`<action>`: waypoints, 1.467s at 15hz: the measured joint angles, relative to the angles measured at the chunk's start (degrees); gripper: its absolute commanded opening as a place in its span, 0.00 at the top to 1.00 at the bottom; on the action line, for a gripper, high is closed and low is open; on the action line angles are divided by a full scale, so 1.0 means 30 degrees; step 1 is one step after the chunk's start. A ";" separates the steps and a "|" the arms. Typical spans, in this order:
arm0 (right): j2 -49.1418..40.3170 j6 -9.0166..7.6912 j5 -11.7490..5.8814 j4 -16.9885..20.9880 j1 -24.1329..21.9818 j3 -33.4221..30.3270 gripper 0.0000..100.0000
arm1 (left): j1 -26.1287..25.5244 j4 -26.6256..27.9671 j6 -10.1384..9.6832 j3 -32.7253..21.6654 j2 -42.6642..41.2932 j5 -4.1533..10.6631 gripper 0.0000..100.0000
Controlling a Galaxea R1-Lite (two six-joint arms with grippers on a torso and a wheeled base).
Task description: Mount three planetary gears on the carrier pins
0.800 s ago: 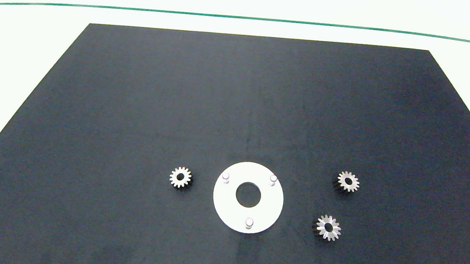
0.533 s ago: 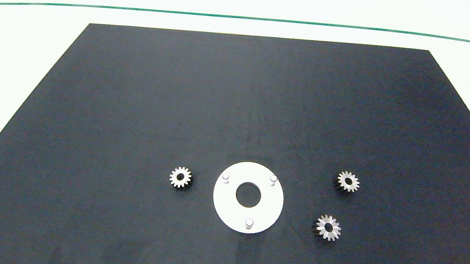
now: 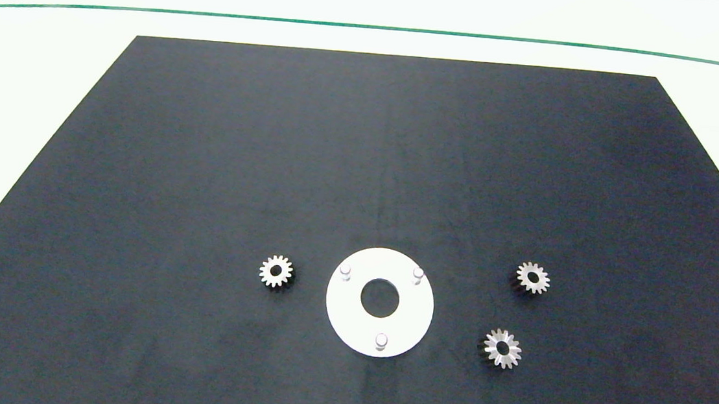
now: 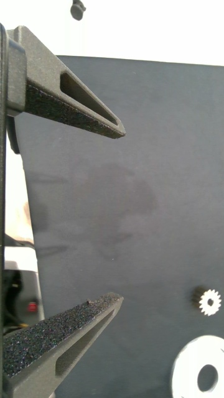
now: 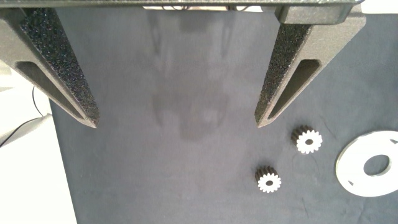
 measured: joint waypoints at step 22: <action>1.9647 -0.1670 0.0764 -0.0004 0.2938 -0.6851 0.00 | -0.1020 -0.0069 0.0569 -0.2714 0.7221 -0.0122 0.00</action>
